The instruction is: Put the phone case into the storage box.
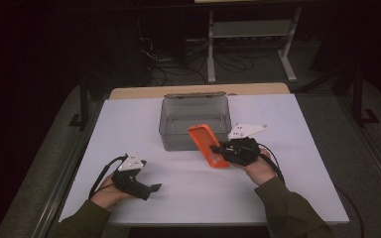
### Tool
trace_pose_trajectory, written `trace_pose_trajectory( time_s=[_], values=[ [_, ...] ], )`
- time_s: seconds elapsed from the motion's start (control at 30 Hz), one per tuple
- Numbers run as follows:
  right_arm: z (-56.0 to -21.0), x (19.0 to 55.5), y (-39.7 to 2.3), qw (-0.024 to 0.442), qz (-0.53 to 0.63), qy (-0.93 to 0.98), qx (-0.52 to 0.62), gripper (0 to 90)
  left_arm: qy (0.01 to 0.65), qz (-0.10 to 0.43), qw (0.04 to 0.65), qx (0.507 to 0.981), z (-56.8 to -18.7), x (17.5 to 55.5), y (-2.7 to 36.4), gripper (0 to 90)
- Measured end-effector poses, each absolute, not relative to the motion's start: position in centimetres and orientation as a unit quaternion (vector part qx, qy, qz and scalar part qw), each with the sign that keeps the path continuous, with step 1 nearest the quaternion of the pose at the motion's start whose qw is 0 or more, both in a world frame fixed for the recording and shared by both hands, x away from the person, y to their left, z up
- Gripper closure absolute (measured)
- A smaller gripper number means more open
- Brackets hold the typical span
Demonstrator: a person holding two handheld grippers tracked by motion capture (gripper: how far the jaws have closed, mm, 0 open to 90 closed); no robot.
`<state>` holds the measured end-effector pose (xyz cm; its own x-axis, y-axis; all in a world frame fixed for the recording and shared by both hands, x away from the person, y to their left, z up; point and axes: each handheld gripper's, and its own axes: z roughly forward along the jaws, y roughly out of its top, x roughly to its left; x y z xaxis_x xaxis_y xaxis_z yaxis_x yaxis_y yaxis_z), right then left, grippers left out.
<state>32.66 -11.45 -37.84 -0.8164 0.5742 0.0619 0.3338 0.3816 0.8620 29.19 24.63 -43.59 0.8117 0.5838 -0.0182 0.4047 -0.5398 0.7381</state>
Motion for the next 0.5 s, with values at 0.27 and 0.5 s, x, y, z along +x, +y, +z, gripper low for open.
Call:
trace_pose_trajectory(
  time_s=[0.27, 0.5],
  values=[
    [-37.3, 32.7, -11.6, 0.124, 0.484, 0.821, 0.277, 79.0, 0.284, 0.115, 0.387, 0.87, -43.6, 29.1, 24.6, 0.0],
    [-36.6, 32.9, -11.9, 0.125, 0.483, 0.821, 0.278, 79.0, 0.283, 0.115, 0.387, 0.87, -43.6, 29.2, 24.5, 0.0]
  ],
)
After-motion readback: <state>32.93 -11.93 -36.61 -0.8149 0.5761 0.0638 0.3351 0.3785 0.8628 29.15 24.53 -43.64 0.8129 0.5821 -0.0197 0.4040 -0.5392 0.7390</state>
